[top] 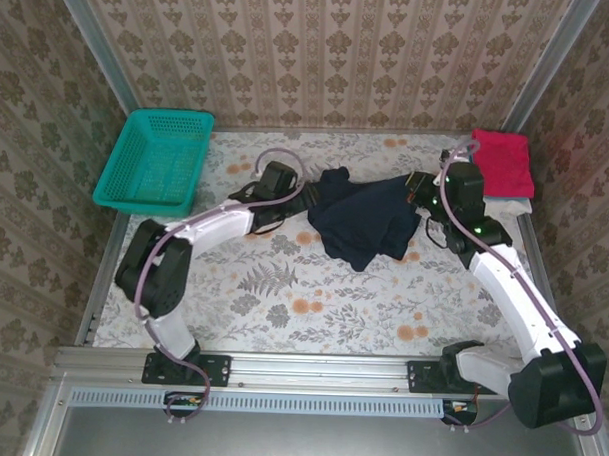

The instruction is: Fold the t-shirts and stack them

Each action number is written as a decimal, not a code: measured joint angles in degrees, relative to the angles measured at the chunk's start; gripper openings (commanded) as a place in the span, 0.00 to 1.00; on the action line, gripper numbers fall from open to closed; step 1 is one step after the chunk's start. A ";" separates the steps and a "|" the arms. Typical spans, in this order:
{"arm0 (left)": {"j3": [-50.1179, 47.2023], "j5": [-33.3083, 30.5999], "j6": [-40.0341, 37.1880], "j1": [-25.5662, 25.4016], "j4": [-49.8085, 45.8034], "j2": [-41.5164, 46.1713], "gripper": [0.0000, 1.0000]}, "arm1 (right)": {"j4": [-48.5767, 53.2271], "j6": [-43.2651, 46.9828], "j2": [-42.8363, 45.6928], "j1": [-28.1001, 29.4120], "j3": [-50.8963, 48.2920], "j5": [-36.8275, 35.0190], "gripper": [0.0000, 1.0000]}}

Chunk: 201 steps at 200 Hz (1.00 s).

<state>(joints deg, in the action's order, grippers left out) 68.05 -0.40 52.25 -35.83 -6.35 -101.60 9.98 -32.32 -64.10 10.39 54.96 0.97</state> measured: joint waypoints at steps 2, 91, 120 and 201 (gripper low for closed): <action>0.31 0.17 0.31 -0.11 0.11 -0.48 0.82 | 0.17 0.00 0.31 -0.13 -0.13 -0.31 0.00; 20.90 6.34 6.80 -1.92 -2.08 -23.12 0.17 | 2.03 -1.64 7.54 -7.26 -8.48 -1.86 0.00; 27.12 8.46 5.27 -0.68 -2.58 -26.67 0.00 | 1.79 -2.47 6.43 -7.26 -9.66 4.09 0.00; 66.10 15.32 -9.22 9.79 -18.91 -45.88 0.00 | -3.02 -2.56 0.00 6.05 -9.20 20.90 0.00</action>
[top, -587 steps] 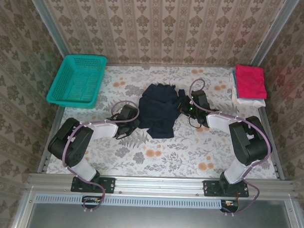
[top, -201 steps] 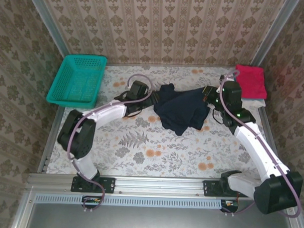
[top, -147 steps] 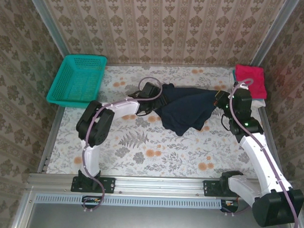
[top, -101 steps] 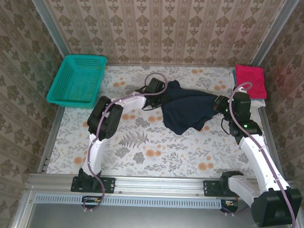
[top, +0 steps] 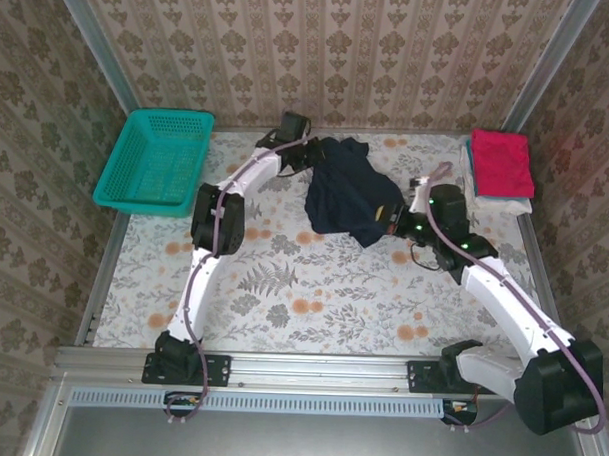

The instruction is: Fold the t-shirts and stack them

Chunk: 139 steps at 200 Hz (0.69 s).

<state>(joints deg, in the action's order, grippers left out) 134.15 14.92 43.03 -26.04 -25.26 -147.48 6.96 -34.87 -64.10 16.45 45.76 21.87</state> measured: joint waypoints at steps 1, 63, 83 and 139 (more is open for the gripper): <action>0.81 0.07 -0.28 0.20 -0.35 -0.24 0.00 | -0.20 0.02 -0.20 0.33 0.11 0.07 0.00; 6.97 2.03 -7.19 6.01 -7.82 1.70 0.99 | -4.11 0.15 -7.69 5.79 6.71 -2.67 0.83; -6.88 -0.74 -8.68 6.43 -7.34 10.51 1.00 | -3.19 0.33 -7.34 4.00 6.62 -7.54 0.84; -49.55 -9.11 -6.51 4.87 5.35 42.45 0.93 | -1.66 1.44 -8.59 -5.31 3.08 -11.41 0.81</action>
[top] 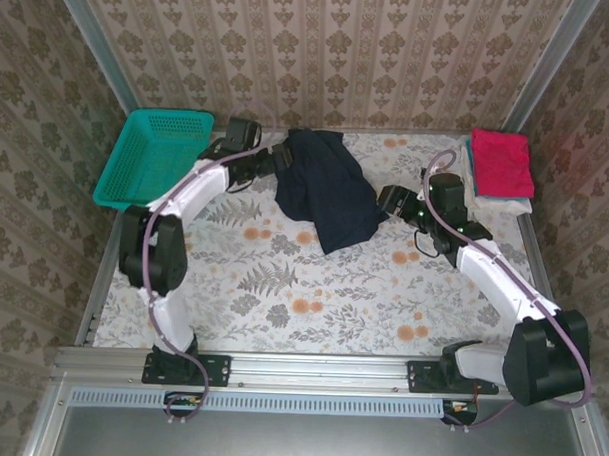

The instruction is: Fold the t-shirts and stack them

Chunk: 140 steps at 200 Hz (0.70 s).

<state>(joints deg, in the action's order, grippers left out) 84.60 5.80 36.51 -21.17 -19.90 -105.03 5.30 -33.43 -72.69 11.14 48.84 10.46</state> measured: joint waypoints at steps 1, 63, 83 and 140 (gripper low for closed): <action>-0.37 -0.07 0.02 -0.04 0.24 0.26 0.92 | 0.09 0.07 -0.13 0.00 0.04 0.02 0.81; -14.91 -1.18 12.46 -5.33 10.10 -1.07 0.59 | -0.90 1.64 -15.82 0.39 4.66 2.75 0.75; -14.08 -1.42 15.96 -7.78 9.97 -3.74 0.56 | -2.14 1.31 -17.44 0.74 4.92 3.54 0.74; -8.68 -2.51 22.05 -10.29 9.07 -9.05 0.57 | -3.91 0.24 -18.14 1.11 4.92 4.37 0.74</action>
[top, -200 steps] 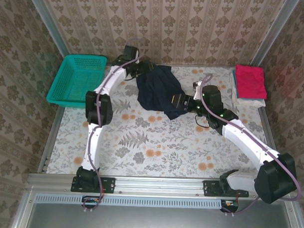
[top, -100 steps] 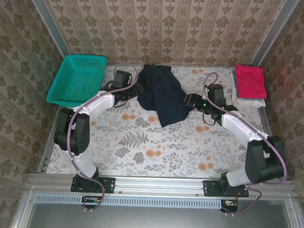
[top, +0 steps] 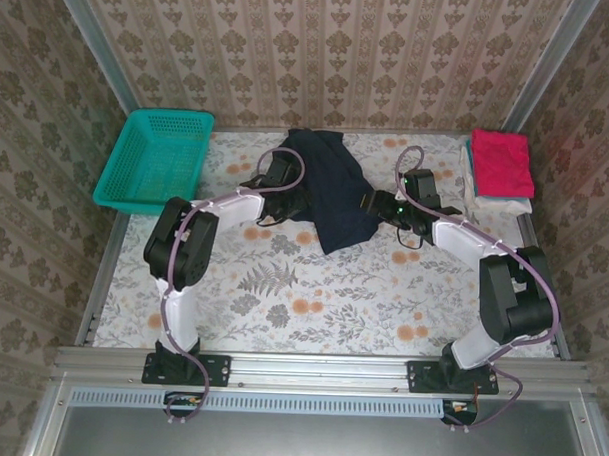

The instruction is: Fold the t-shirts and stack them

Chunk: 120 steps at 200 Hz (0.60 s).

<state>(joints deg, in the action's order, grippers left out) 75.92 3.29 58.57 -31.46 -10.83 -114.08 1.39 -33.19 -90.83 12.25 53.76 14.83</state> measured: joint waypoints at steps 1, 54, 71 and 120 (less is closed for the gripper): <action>0.00 -0.04 0.07 0.00 -0.09 0.00 0.57 | 0.00 0.00 0.00 0.00 0.00 0.00 0.74; -1.97 -3.41 2.38 -0.02 -1.81 1.40 0.61 | -0.09 -0.11 0.00 -0.26 0.00 0.02 0.74; -2.05 -4.42 2.54 -0.02 -2.84 1.88 0.59 | -0.72 -0.35 -0.15 -0.26 0.00 0.11 0.74; -0.44 -4.81 3.04 0.00 -4.26 1.09 0.53 | -1.60 -1.55 -0.66 -0.33 -0.02 0.61 0.74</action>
<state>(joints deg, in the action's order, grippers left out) 75.48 -1.52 61.60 -31.46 -15.09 -112.99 -0.21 -34.74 -91.48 11.92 53.74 15.44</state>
